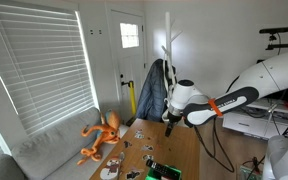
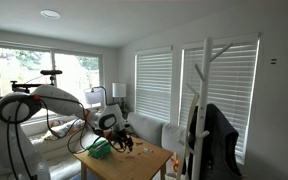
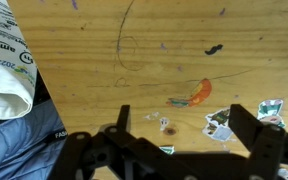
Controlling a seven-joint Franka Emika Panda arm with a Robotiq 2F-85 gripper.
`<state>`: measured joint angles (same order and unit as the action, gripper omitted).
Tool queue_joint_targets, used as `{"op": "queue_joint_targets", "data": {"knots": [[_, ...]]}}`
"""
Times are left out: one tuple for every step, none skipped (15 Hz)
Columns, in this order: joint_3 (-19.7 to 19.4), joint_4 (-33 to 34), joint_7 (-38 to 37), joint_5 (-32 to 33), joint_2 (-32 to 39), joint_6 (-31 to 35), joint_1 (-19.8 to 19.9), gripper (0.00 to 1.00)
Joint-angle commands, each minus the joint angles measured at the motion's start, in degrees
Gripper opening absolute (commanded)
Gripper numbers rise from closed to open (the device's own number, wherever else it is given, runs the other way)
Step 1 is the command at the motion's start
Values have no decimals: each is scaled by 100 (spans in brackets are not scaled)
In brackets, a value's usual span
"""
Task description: Pick up the remote and put it on the right side of the table
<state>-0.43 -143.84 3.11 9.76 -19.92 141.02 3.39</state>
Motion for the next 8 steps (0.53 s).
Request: {"op": "queue_joint_targets", "data": {"knots": [[-19, 10, -3, 5, -2, -18, -21, 100], [-19, 10, -3, 5, -2, -18, -21, 100], [-19, 10, -3, 5, -2, -18, -21, 100], [-4, 0, 19, -100, 47, 16, -103, 100], [71, 34, -68, -54, 85, -81, -115, 100], [175, 82, -244, 62, 112, -187, -95, 100], [245, 102, -341, 93, 120, -194, -117, 100], [298, 89, -365, 12, 94, -65, -202, 100]]}}
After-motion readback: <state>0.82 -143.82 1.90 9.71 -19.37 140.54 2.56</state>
